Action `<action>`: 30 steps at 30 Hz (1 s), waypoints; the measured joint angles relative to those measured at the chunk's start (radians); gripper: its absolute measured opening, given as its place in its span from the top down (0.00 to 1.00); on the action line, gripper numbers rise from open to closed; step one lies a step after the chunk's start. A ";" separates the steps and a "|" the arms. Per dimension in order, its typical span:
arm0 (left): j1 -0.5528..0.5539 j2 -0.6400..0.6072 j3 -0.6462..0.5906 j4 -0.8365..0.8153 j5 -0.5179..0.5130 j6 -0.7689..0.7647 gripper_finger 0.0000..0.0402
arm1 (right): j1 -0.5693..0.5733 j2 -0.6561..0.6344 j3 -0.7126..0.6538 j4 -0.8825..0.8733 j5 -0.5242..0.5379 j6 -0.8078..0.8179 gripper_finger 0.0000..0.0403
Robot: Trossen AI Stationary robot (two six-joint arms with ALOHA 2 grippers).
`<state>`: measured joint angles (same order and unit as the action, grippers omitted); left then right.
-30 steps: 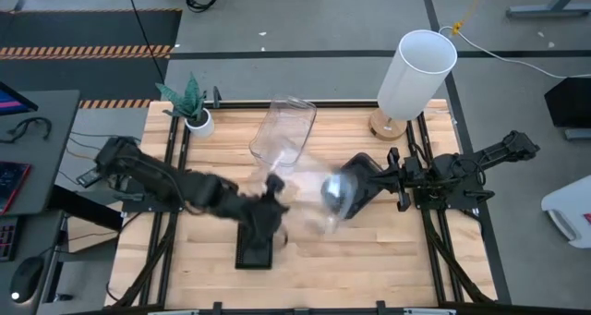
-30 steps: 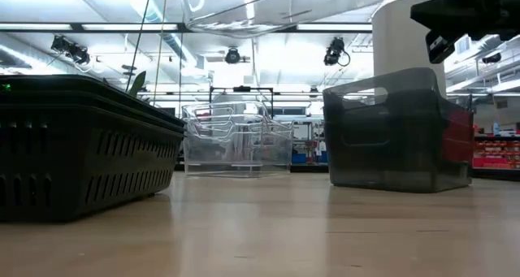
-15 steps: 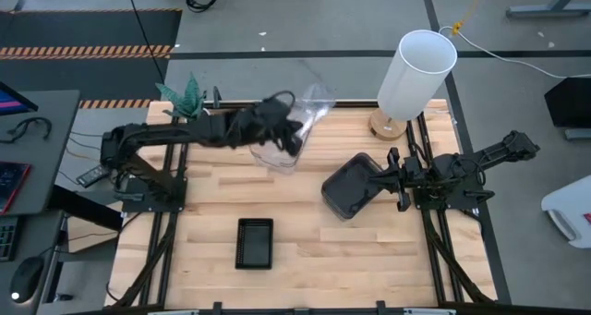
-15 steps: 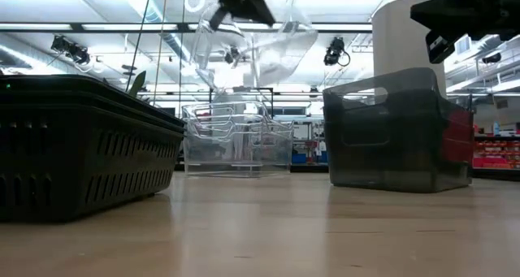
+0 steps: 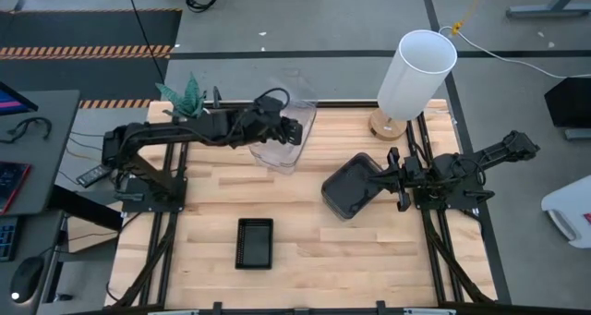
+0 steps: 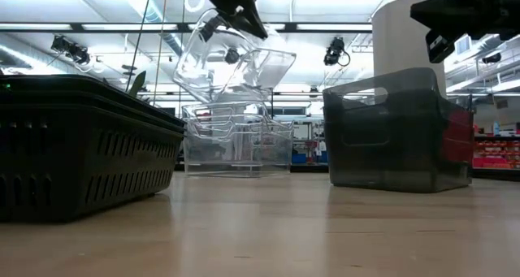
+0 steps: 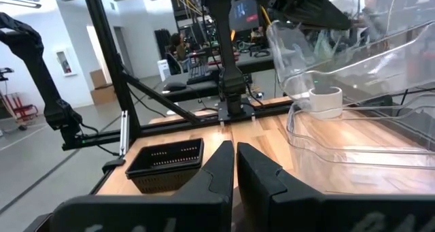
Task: Stack baskets by color
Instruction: Stack the bottom transparent bin on the top of the top transparent bin
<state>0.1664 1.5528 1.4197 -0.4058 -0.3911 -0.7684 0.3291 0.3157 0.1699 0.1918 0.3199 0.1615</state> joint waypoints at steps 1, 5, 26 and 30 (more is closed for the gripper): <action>-0.009 0.000 0.000 -0.013 -0.016 -0.016 0.97 | 0.000 0.000 0.000 0.000 0.000 0.000 0.94; -0.027 0.005 0.000 -0.062 -0.055 -0.086 0.97 | 0.000 0.000 0.000 0.002 0.000 0.000 0.94; 0.002 0.177 0.005 -0.160 0.001 -0.076 0.94 | 0.000 0.000 0.000 0.011 0.000 0.000 0.94; -0.020 0.181 0.001 -0.171 -0.004 -0.014 0.82 | 0.000 0.000 0.000 0.017 0.000 0.000 0.94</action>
<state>0.1461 1.7343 1.4211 -0.5772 -0.3950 -0.7824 0.3294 0.3157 0.1699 0.2083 0.3199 0.1616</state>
